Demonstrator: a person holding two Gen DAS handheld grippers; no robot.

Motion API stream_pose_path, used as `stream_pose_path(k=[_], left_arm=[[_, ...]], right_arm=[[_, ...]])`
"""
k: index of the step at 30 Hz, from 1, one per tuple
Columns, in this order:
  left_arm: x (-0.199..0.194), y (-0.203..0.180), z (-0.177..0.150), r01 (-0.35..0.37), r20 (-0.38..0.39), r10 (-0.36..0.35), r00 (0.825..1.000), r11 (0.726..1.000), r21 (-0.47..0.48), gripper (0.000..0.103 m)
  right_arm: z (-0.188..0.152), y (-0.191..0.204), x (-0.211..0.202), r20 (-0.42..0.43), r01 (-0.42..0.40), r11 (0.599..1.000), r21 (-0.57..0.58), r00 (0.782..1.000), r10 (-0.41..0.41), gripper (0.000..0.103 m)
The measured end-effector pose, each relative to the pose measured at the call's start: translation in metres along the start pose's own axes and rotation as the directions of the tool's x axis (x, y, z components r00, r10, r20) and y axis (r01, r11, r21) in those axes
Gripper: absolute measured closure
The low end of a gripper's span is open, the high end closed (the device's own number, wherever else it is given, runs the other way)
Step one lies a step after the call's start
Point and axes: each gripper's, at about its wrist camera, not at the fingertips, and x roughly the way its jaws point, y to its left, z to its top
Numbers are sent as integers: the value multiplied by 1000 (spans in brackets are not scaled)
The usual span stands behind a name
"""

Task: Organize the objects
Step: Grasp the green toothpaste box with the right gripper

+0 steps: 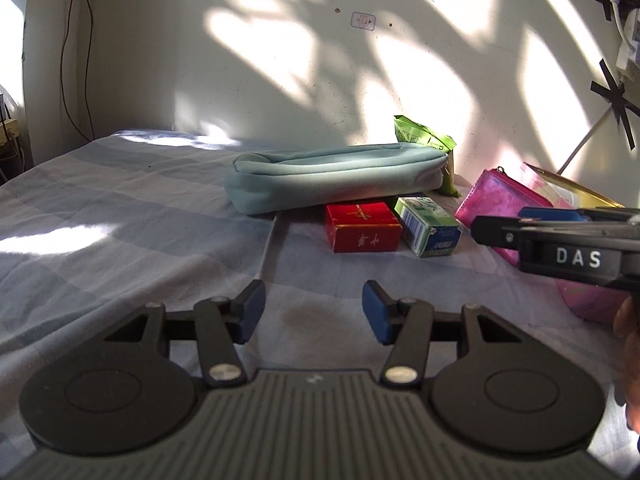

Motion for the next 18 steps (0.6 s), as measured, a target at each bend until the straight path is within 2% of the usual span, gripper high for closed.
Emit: stream_pose_path(k=[3,5,6,7,8,12,15,18], left_arm=[[2,-2,0,15,0,-15,1000,1000,14,47],[4,-1,1,24,-2,-24,1000,1000,16,46],[4,-1,1,26,-3,-26,1000,1000,14,45],[4,0,1,29,-5,-28,1000,1000,9,44],[5,1,1,32,-8,-32,999,999,2,44],[7,3,2,44,-21,-44,999,999,-12,44],[8,3,2,59,-26,-60,998,998,-9,44],[10,2,3,98,-45,-98,994,995,2,44]], right_arm=[[11,6,36,-40,16,1000,-21,999,-17,47],[14,5,62,-103,29,999,-14,994,-31,47],[13,2,77,-145,20,1000,16,989,-18,50],[9,-2,85,-177,0,999,46,984,8,62],[6,-6,86,-172,-10,997,77,985,24,62],[-9,-12,53,-179,-21,998,60,983,32,63],[-35,-19,4,-187,-49,998,29,981,53,63],[-71,-31,-56,-193,-70,996,48,978,78,63]])
